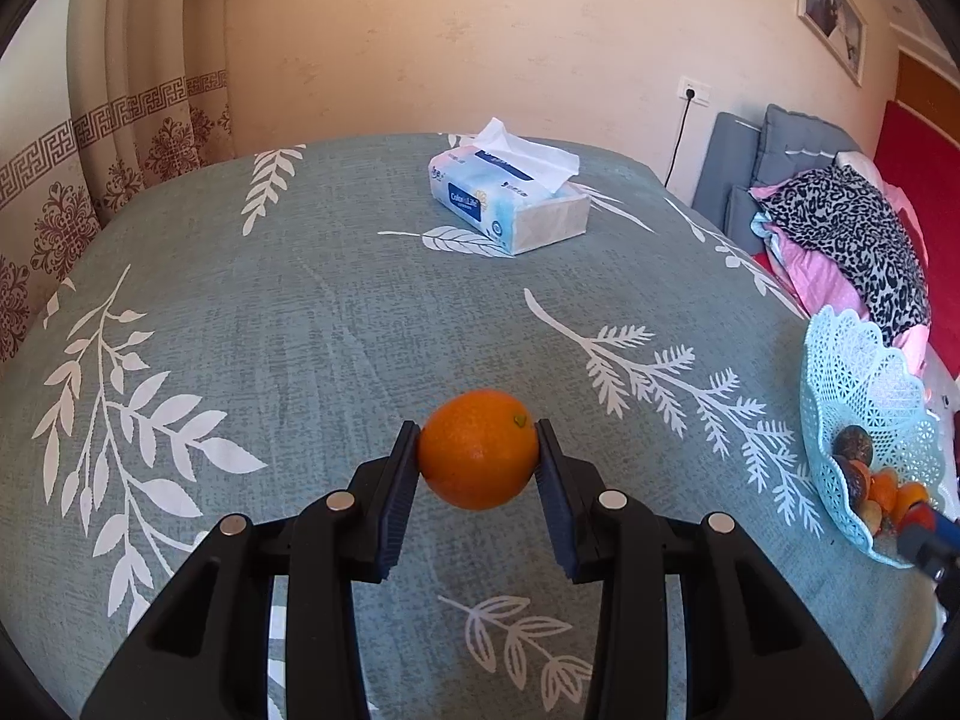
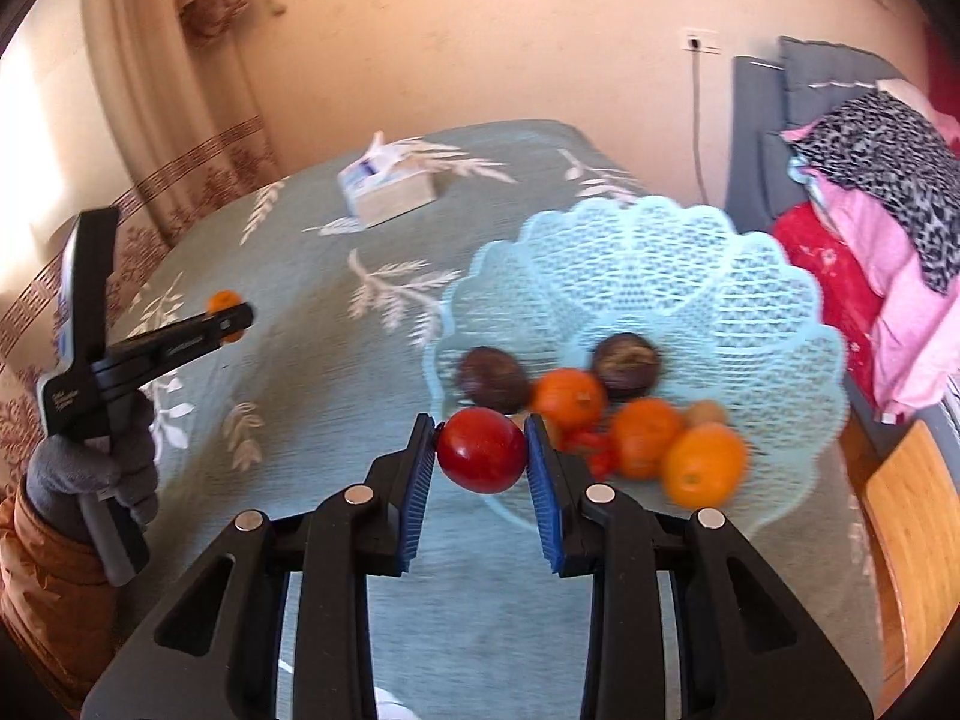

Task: Organize fruits
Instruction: 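Carry the orange with the left tool while the right tool carries the tomato to the basket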

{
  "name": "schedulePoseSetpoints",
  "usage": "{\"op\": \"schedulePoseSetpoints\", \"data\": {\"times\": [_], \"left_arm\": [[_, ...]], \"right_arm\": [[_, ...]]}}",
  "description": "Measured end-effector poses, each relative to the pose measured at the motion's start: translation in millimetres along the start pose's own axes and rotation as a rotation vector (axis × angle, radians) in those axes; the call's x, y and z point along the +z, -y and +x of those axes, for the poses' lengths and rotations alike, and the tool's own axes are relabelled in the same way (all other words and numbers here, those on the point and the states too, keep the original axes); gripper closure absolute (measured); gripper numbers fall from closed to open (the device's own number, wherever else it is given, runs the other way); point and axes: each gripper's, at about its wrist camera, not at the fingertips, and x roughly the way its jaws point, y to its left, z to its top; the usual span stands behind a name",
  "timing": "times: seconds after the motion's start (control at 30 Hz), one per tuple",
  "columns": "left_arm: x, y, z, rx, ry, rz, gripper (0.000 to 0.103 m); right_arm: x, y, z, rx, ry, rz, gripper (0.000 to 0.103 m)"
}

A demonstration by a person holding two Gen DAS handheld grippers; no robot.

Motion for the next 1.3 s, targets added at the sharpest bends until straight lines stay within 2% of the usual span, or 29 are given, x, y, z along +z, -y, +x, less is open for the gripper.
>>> {"op": "schedulePoseSetpoints", "data": {"times": [0.27,0.5,0.73,1.1,1.3], "left_arm": [[-3,11,-5,-0.006,0.003,0.015,0.065],[-8,22,-11,-0.005,-0.002,0.026,0.065],[-8,39,-16,-0.023,0.003,0.048,0.065],[-5,94,-27,-0.093,0.013,0.135,0.065],[-8,132,-28,-0.146,0.002,0.2,0.065]], "right_arm": [[-3,30,-10,-0.074,0.019,0.035,0.072],[-5,44,-5,-0.072,0.003,0.065,0.07],[-8,51,-14,-0.078,0.03,0.064,0.069],[-15,66,-27,-0.068,0.051,0.075,0.069],[-19,76,-24,-0.079,0.034,0.09,0.069]]}}
